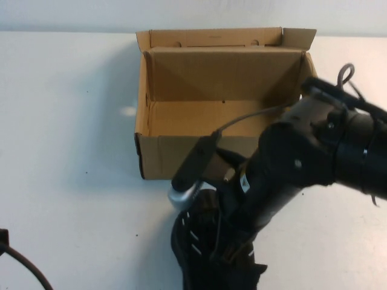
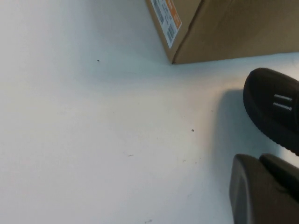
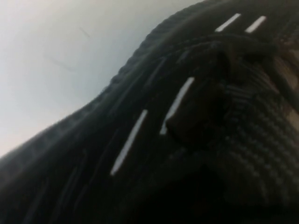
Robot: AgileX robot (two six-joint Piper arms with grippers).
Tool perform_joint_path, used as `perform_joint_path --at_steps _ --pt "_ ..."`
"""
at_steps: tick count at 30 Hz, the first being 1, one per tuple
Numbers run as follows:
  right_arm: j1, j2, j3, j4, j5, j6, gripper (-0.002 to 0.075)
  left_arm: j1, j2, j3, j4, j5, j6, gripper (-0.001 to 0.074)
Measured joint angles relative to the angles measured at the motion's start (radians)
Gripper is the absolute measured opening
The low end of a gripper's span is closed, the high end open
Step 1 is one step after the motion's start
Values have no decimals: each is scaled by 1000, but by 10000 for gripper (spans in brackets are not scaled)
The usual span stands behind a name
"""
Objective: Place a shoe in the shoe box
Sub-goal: Pick up the shoe from the table, then hand over the shoe
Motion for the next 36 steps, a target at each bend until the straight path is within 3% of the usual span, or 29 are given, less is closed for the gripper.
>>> perform_joint_path --at_steps 10,13,19,22,36 --pt "0 4 -338 132 218 121 63 0 0 -48 -169 17 246 24" --pt "0 4 -404 112 230 188 63 0 0 -97 -232 17 348 128" --pt "0 19 -480 -24 213 405 62 0 0 -159 -323 17 449 491" --pt "0 54 -518 -69 228 465 62 0 0 -162 -363 19 495 565" --pt "1 252 -746 -60 301 526 60 0 80 -162 -424 76 662 596"
